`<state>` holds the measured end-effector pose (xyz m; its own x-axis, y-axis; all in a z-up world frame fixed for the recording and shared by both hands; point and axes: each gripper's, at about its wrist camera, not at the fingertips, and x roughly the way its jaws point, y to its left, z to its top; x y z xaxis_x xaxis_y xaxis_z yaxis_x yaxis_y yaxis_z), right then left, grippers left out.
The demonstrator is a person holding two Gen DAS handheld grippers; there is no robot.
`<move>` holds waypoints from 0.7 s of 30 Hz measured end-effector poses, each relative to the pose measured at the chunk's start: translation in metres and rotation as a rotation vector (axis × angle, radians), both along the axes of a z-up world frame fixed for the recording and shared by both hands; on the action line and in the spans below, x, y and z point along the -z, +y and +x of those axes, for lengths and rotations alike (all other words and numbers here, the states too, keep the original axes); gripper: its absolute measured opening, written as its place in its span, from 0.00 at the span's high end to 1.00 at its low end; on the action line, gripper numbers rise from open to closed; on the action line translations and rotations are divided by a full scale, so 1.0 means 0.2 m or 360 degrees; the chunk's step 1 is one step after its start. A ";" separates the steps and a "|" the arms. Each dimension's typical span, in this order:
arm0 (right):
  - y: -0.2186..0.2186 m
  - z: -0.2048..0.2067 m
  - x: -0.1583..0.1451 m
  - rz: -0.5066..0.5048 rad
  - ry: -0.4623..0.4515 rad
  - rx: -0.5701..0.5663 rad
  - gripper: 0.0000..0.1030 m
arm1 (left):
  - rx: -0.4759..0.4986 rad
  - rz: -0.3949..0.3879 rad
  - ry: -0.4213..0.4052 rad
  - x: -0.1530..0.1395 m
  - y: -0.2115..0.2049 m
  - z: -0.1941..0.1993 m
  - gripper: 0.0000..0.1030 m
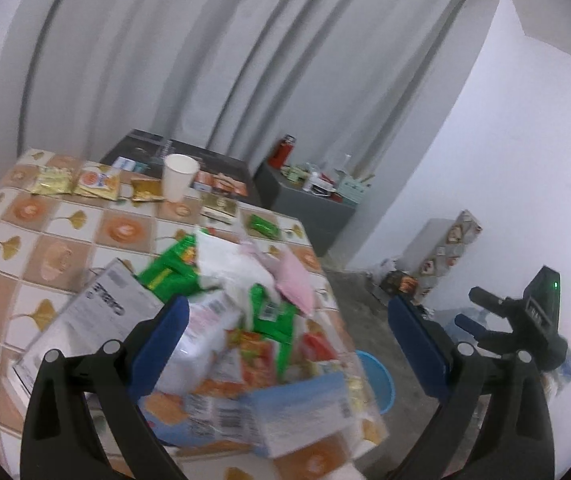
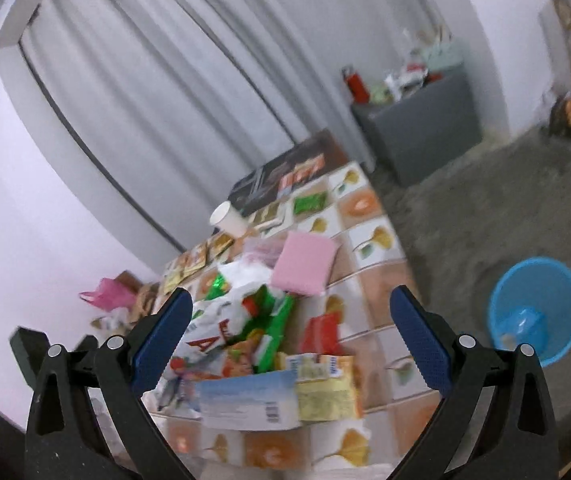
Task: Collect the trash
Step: 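Grasp the clear plastic wrapper with the left tool while the right tool grasps the pink sponge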
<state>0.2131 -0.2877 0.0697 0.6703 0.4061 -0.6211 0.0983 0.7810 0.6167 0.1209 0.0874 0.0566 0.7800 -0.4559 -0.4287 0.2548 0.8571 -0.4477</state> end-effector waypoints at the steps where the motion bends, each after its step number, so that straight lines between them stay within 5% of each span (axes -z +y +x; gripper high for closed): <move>1: 0.01 0.05 0.02 0.0019 0.0031 -0.0012 0.08 | -0.0008 0.0016 0.0001 0.01 0.01 0.02 0.05; 8: 0.07 0.33 0.14 0.0068 0.0250 -0.0054 0.08 | -0.0005 0.0100 0.0041 0.07 0.04 0.17 0.05; 13: 0.17 0.57 0.28 0.0061 0.0397 -0.0107 0.08 | 0.0189 0.0130 0.0084 -0.04 0.00 0.41 0.05; 18: 0.27 0.75 0.41 -0.0001 0.0515 -0.0143 0.08 | 0.0397 0.0024 0.0404 -0.05 -0.05 0.86 0.06; 21: 0.31 0.82 0.47 -0.0056 0.0572 -0.0137 0.08 | 0.0434 0.0070 0.0579 0.04 -0.13 1.12 0.06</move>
<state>0.3773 -0.2253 -0.0244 0.3712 0.4258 -0.8252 0.2366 0.8160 0.5274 0.3457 0.0608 0.0487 0.4290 -0.5988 -0.6763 0.3066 0.8008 -0.5146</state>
